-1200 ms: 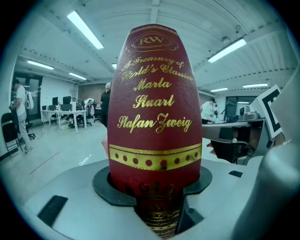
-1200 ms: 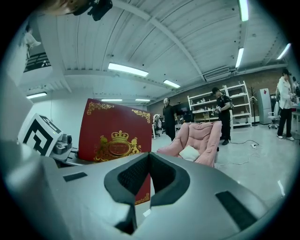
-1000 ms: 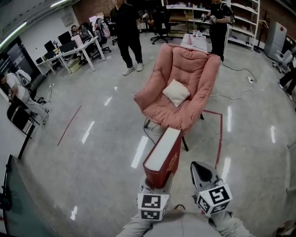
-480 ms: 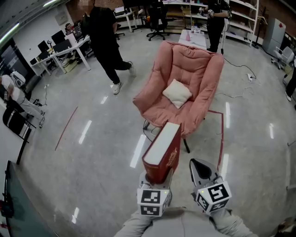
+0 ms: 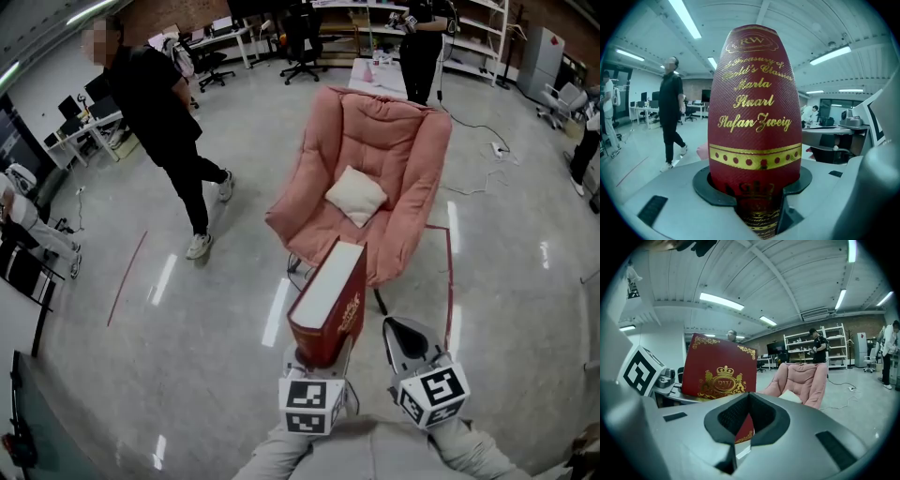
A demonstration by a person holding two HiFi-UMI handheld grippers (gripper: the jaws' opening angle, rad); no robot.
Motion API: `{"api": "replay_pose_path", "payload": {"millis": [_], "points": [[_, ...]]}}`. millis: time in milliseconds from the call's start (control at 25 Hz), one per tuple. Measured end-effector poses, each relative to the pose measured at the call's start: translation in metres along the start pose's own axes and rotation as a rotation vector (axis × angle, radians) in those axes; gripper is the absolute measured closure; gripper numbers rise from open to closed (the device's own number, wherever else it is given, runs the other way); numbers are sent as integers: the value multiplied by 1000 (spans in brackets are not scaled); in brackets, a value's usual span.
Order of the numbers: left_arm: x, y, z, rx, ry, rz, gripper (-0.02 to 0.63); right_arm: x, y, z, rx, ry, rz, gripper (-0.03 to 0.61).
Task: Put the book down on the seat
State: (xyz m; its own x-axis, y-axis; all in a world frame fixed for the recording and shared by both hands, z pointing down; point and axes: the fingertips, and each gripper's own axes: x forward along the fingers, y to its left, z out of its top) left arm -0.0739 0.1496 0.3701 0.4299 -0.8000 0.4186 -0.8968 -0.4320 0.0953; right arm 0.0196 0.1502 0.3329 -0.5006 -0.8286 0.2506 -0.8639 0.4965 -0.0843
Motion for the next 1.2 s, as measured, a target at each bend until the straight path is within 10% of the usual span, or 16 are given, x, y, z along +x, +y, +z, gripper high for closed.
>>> {"api": "replay_pose_path", "payload": {"millis": [1200], "points": [[89, 90, 21, 4, 52, -20, 370, 121, -35, 3, 31, 40, -34, 574]]}}
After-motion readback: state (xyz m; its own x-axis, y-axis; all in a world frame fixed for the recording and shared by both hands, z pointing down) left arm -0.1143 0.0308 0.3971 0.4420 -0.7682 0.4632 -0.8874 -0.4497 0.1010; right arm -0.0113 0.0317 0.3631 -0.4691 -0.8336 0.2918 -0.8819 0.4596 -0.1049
